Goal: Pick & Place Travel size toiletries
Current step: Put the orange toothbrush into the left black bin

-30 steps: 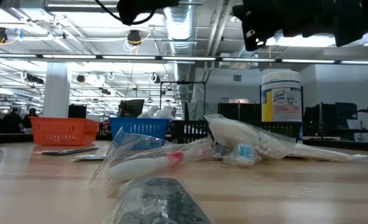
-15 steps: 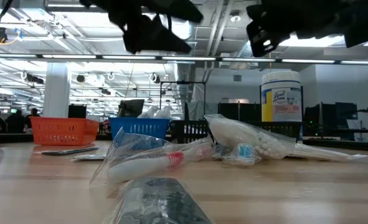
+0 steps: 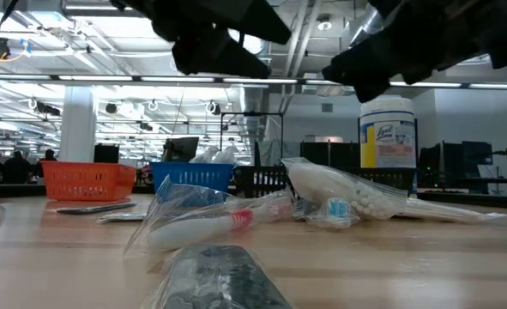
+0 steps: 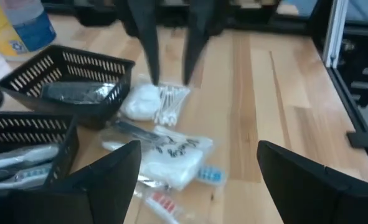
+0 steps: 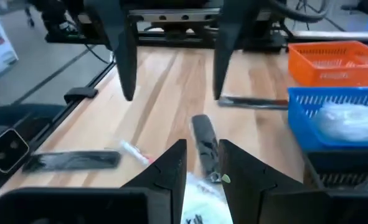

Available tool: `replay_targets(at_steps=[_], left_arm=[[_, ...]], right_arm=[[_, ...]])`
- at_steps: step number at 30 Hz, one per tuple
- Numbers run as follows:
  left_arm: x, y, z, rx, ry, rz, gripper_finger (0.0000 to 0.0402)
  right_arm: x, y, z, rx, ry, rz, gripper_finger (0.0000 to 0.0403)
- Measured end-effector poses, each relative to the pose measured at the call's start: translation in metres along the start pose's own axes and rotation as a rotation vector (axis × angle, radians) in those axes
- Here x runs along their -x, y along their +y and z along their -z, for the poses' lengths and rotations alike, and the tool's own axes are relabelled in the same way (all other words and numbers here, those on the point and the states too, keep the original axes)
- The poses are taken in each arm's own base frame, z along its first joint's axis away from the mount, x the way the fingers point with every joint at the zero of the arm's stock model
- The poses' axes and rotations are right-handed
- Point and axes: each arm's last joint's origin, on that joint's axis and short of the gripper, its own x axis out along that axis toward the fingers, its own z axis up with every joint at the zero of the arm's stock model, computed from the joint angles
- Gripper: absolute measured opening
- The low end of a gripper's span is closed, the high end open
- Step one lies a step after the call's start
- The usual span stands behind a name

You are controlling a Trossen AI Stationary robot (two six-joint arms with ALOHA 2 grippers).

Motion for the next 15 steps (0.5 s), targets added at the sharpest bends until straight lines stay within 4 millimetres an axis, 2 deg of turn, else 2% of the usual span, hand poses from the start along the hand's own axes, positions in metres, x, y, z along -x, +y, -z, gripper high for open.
replay_targets(at_steps=[7, 10, 15], left_arm=[[0.007, -0.007, -0.009, -0.012, 0.154, -0.063, 0.0314], [0.010, -0.003, -0.007, 0.059, 0.258, -0.086, 0.0314], [0.003, 0.000, -0.006, 0.191, 0.294, -0.073, 0.0314]], right_arm=[[-0.002, -0.010, -0.001, 0.137, 0.003, -0.078, 0.0087], [-0.003, -0.020, -0.002, 0.163, 0.002, -0.090, 0.0087], [-0.004, -0.038, -0.003, 0.190, 0.000, -0.034, 0.0087]])
